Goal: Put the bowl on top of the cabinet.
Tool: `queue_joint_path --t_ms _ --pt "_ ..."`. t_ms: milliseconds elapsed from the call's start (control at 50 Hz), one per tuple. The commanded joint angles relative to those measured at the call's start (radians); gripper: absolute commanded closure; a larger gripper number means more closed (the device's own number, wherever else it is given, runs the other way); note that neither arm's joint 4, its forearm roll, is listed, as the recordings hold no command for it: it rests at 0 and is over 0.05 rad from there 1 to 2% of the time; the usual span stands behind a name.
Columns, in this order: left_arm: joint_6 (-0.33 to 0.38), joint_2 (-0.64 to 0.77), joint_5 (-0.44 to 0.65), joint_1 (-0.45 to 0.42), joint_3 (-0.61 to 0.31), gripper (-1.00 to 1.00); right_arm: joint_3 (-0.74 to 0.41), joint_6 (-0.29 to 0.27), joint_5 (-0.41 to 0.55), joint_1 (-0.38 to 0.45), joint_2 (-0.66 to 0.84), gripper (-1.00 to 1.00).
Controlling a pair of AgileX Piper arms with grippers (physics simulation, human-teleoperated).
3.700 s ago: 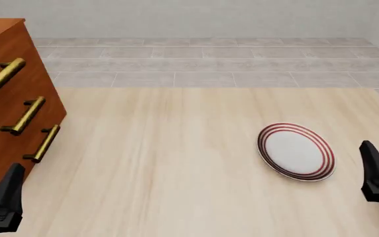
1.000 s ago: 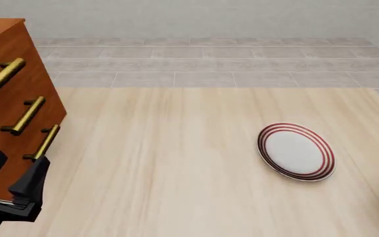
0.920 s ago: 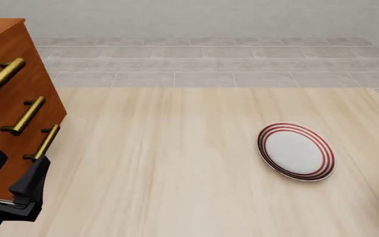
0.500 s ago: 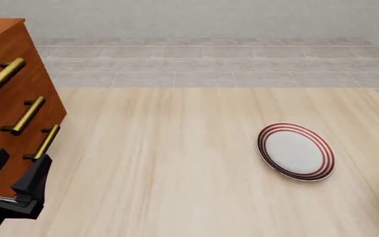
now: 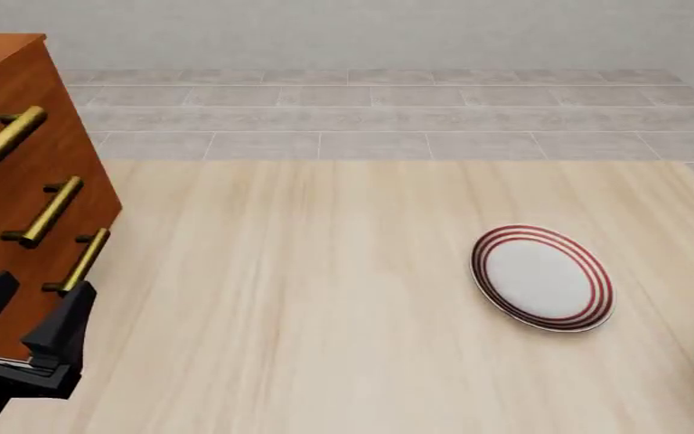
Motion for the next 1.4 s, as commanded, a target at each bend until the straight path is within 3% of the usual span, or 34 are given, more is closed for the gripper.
queue_joint_path --t_ms 20,440,460,760,880,1400 --pt "-0.001 -0.001 0.002 0.001 0.000 -1.00 0.004 -0.008 -0.025 -0.006 0.049 -1.00" --pt "0.002 0.003 -0.001 0.003 0.000 -1.00 -0.017 -0.051 -0.073 -0.041 0.139 -1.00" --pt "0.002 0.005 -0.002 0.004 0.000 -1.00 -0.015 -0.053 -0.075 -0.041 0.135 1.00" --pt "0.002 0.000 0.002 0.003 0.000 -1.00 0.020 -0.009 -0.025 0.012 0.031 1.00" --pt "-0.001 -0.005 0.007 0.003 0.000 -1.00 0.039 0.038 0.046 0.060 -0.083 1.00" --pt "-0.006 -0.027 0.027 0.007 0.000 -1.00 -0.009 0.127 0.280 0.131 -0.448 1.00"
